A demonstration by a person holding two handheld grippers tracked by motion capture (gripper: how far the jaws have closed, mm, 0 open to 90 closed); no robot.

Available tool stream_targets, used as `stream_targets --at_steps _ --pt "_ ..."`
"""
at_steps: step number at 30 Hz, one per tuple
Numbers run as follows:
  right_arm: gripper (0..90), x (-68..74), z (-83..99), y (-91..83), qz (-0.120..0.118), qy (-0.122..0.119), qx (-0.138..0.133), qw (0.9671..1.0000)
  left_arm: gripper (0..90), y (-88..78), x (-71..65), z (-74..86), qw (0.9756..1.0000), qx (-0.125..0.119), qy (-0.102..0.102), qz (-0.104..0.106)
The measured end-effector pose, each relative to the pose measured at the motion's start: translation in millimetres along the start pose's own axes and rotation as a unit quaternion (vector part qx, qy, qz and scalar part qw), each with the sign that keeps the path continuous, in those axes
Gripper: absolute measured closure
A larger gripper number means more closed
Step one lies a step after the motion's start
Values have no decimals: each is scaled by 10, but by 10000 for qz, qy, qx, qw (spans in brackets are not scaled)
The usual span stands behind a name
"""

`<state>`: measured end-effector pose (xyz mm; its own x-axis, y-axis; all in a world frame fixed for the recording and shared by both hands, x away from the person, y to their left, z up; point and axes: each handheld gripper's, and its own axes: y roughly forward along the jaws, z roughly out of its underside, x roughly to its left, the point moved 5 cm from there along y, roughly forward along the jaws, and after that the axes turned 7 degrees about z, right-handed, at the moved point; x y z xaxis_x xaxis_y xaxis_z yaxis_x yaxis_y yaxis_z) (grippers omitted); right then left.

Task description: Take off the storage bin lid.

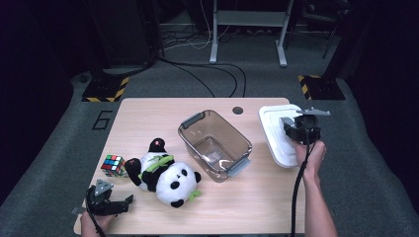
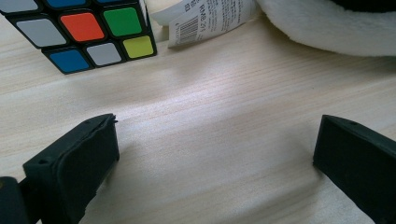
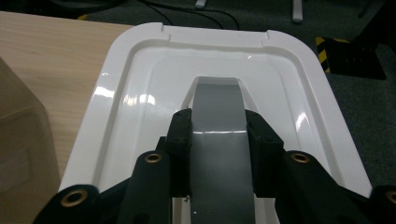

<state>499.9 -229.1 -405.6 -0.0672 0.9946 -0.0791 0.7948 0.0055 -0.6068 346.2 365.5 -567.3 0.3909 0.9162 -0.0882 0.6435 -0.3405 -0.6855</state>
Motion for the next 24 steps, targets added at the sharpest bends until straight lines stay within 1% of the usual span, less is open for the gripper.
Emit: stream_targets --at_steps 3,4,6,8,11,15,16,17,18,20,24 --pt "663 -32 88 107 131 59 83 9999 0 1 0 0 10000 -4 0 0" --pt "663 -45 125 151 184 45 123 9997 0 1 0 0 10000 -4 0 0" --pt "663 -47 150 185 205 79 134 9997 0 1 0 0 10000 -6 -2 0" --pt "663 -48 223 274 272 130 214 9993 0 0 0 0 10000 -2 1 0" --pt "663 -20 273 354 289 220 261 9990 0 1 0 -1 10000 -5 0 0" --pt "663 37 347 475 307 207 348 9987 0 1 0 0 10000 -2 2 2" --pt "663 37 347 475 307 207 348 9987 0 1 0 0 10000 -2 2 2" --pt "662 69 378 532 336 199 362 9986 0 0 -1 0 10000 -1 -1 4" --pt "662 89 395 555 360 232 386 9983 0 0 0 0 10000 -1 2 2" --pt "662 110 425 600 397 200 411 9982 0 0 -1 0 10000 1 -4 4" --pt "662 149 475 685 421 222 403 9981 0 0 0 0 10000 0 0 2"
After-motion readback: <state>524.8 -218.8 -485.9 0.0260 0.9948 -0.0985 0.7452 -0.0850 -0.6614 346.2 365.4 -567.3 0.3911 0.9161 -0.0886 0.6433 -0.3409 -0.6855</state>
